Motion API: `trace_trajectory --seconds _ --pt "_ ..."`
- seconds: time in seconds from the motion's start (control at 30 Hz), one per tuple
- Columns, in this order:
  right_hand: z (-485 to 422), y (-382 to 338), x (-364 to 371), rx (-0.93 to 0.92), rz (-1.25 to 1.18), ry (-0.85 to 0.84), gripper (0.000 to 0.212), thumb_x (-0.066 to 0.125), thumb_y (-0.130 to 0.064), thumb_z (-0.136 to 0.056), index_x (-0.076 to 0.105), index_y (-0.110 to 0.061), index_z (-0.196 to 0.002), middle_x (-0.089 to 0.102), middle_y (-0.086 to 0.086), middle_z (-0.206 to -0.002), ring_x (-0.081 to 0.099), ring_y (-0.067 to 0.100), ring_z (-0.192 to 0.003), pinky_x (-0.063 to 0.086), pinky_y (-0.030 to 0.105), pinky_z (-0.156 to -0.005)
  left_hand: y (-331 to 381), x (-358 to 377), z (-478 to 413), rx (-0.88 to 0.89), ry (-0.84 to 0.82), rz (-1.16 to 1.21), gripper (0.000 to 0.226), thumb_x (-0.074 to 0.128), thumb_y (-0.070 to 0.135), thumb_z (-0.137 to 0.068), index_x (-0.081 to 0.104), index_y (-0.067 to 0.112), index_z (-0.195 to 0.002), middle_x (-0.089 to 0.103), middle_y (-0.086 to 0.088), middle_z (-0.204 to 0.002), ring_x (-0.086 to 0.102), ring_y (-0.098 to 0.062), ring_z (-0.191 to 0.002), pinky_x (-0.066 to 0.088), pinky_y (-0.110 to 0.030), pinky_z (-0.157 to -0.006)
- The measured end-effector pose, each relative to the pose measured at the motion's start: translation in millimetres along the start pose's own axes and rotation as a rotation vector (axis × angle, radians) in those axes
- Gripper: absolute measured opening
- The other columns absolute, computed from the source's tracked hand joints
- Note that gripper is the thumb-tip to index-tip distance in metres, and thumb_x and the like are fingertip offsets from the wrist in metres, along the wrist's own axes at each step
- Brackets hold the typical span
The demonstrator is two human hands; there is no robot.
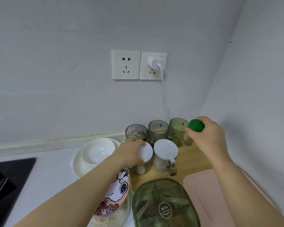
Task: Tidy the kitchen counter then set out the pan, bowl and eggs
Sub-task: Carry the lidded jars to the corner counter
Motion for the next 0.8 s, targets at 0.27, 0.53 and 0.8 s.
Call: trace_trajectory --seconds 0.27,0.53,0.8 --pt "2 7 5 -0.010 -0.029 0.022 0.027 0.067 -0.025 -0.080 0.063 -0.014 -0.104 0.064 0.005 -0.093 0.055 0.022 -0.086 0.043 0.028 -0.072 -4 -3 2 -0.053 0.011 -0.064 0.076 0.070 0.037 -0.078 0.029 0.031 -0.142 0.031 0.000 -0.140 0.044 -0.025 -0.125 0.042 -0.039 -0.099" --pt "14 44 41 0.110 0.098 -0.140 0.047 0.066 -0.025 -0.083 0.055 -0.012 -0.127 0.062 0.009 -0.122 0.056 0.027 -0.111 0.041 0.028 -0.081 0 -4 6 -0.122 0.032 -0.229 0.063 0.058 0.051 -0.082 0.036 0.031 -0.138 0.033 0.000 -0.137 0.045 -0.025 -0.122 0.043 -0.037 -0.091" --pt "13 59 67 0.134 0.130 -0.270 0.049 0.062 -0.031 -0.087 0.050 -0.014 -0.131 0.059 0.008 -0.127 0.056 0.026 -0.110 0.041 0.027 -0.079 13 6 0 -0.072 0.002 -0.195 0.060 0.053 0.038 -0.090 0.027 0.011 -0.137 0.025 -0.006 -0.149 0.032 -0.035 -0.132 0.038 -0.041 -0.099"
Point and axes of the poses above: each hand's wrist, its own z-axis away from the middle knuckle, its own x-axis out of the palm, y = z × x, the point moved 7 cm from there along -z, towards the middle knuckle
